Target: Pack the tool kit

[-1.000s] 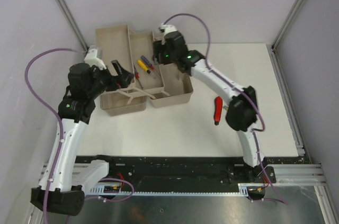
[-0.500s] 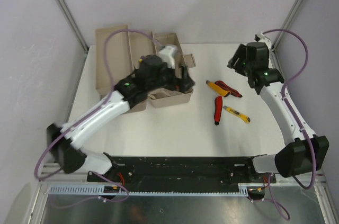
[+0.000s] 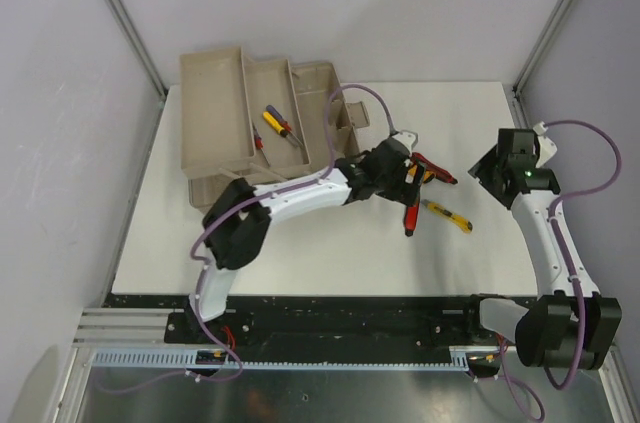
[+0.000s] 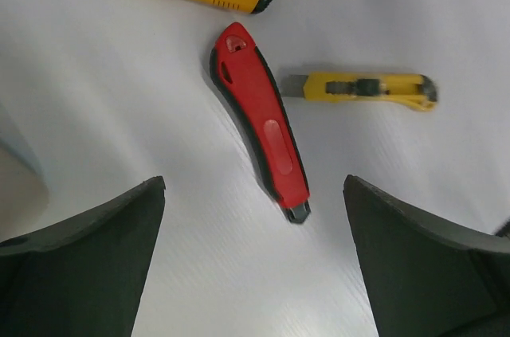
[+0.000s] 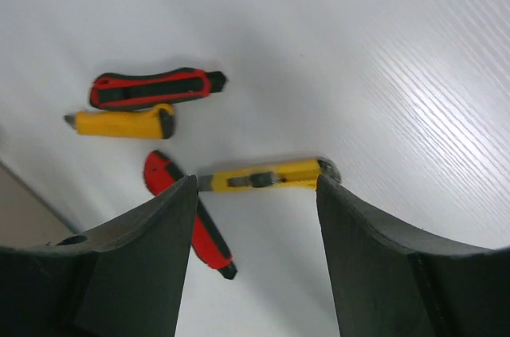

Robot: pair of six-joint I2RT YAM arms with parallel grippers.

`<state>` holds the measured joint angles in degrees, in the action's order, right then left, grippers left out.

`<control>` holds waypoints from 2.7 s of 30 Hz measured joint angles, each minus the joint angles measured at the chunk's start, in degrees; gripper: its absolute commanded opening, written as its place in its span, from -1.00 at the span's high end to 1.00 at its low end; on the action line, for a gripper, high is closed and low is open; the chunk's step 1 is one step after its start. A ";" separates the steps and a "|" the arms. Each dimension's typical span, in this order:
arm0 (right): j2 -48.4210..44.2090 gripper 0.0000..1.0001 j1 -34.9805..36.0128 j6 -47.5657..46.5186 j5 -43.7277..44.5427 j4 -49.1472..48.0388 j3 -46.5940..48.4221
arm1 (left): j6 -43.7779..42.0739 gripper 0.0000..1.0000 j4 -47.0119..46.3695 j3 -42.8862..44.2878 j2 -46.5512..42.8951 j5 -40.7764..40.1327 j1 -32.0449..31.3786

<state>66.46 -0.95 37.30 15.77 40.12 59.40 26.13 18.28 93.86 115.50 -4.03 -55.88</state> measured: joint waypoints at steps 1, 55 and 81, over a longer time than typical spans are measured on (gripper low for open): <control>-0.46 -0.31 -1.14 0.17 -0.33 0.33 -0.94 | 0.31 -0.96 0.07 0.96 1.90 -0.83 -0.26; -0.50 -0.26 -6.29 -4.76 -10.62 -1.40 -6.05 | -5.66 1.00 8.85 8.50 -14.71 -9.35 4.00; 12.90 -0.31 -0.79 -8.90 -14.62 -4.04 -6.51 | -7.78 1.00 15.21 -11.91 -34.14 -9.70 46.12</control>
<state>79.35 -1.74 28.40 1.15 36.07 52.88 18.35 33.50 81.95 81.36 -13.74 -9.76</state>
